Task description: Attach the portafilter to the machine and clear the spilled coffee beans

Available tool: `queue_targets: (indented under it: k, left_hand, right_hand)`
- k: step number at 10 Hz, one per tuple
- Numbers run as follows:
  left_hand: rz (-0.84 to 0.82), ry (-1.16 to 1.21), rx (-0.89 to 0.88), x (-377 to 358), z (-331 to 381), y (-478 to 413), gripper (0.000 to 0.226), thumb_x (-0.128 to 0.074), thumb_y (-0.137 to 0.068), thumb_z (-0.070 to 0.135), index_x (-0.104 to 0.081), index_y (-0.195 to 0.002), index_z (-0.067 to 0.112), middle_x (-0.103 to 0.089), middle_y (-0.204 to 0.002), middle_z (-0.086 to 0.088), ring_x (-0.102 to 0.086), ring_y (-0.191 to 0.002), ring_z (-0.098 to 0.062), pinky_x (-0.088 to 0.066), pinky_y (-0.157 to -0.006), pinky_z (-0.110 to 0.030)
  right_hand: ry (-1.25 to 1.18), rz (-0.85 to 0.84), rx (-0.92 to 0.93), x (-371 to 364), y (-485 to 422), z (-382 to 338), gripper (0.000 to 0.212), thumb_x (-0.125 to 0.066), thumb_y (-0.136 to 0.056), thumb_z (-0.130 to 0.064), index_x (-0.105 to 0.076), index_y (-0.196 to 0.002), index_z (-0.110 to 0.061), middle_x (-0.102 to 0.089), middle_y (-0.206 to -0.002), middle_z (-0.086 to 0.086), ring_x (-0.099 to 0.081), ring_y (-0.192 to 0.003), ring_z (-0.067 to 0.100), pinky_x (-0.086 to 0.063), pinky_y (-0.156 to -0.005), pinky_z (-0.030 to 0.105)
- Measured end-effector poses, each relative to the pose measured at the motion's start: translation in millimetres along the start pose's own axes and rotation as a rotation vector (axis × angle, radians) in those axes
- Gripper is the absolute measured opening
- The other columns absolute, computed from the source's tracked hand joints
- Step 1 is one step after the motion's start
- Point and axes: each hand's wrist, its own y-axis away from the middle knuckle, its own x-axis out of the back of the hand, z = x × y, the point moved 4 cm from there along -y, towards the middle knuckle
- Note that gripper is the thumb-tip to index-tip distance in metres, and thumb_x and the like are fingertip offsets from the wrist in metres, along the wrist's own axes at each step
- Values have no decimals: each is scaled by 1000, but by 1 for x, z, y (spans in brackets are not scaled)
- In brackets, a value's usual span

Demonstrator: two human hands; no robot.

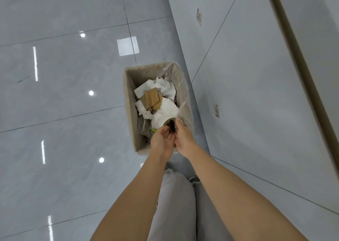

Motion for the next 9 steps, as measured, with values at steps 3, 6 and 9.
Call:
queue_targets:
  k: [3, 6, 9]
  left_hand:
    - [-62, -101, 40, -12, 11, 31, 55, -27, -99, 24, -12, -147, 0, -12, -156, -19, -15, -145, -29, -16, -120, -38]
    - [-155, -429, -108, -69, 43, 139, 52, -19, -100, 29, -15, -147, 7, -14, -158, -9, -13, -146, -20, -10, -121, -36]
    - [-459, -1203, -623, -181, 64, 304, 55, -31, -98, 34, -13, -148, 20, -11, -158, 3, -10, -146, -16, -9, -117, -33]
  right_hand:
    - [28, -49, -38, -4, 39, -15, 57, -27, -99, -41, -25, -143, -5, -29, -151, 15, -33, -137, 23, -30, -109, 31]
    - [249, 5, 141, -5, 130, -68, 63, -27, -94, -55, -26, -145, -18, -27, -154, 2, -27, -140, 18, -19, -117, 35]
    - [319, 152, 536, 48, 308, -177, 59, -20, -97, -48, -6, -148, -22, -9, -158, -3, -11, -145, 15, -8, -119, 35]
